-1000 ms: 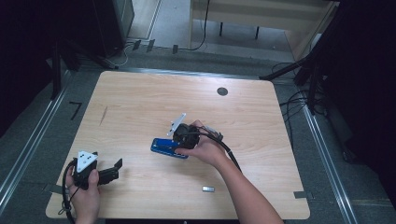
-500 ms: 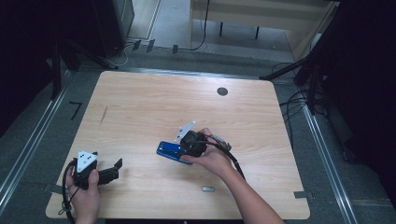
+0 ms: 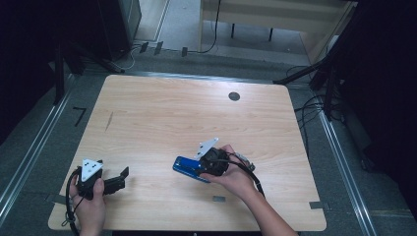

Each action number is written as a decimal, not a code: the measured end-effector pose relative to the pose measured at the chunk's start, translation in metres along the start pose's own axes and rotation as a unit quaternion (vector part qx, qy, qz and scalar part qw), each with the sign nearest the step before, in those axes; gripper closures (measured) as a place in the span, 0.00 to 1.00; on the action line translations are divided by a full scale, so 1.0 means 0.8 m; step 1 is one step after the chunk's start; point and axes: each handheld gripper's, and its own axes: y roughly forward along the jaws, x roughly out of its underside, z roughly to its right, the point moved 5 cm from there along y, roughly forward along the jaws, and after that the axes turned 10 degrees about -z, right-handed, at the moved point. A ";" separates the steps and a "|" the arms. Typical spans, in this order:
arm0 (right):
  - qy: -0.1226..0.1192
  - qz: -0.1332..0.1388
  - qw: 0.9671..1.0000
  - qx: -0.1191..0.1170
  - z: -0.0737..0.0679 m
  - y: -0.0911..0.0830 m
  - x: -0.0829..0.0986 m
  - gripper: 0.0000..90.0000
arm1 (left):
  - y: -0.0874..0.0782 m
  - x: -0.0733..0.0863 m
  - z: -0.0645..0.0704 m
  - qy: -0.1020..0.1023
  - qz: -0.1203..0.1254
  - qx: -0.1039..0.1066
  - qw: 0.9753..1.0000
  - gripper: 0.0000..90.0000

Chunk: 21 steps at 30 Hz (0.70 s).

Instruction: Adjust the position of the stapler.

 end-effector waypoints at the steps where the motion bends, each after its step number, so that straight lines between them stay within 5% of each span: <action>1: 0.003 0.000 1.000 0.001 -0.001 -0.001 0.003 0.74 | 0.000 0.000 0.000 0.000 0.000 0.000 1.000 0.07; 10: 0.025 0.015 1.000 0.009 -0.013 -0.007 0.021 0.74 | -0.001 0.000 0.002 0.003 0.003 -0.004 1.000 0.07; 13: 0.024 0.037 0.999 0.019 -0.015 -0.007 0.025 0.71 | -0.001 -0.001 0.003 0.006 0.008 -0.012 1.000 0.07; 15: 0.033 0.054 0.998 -0.005 -0.017 -0.011 0.028 0.59 | 0.000 -0.001 0.006 0.015 0.007 -0.024 1.000 0.07; 21: 0.069 0.115 0.991 -0.006 -0.017 -0.037 0.041 0.55 | 0.005 -0.006 0.030 0.040 0.012 -0.010 0.999 0.07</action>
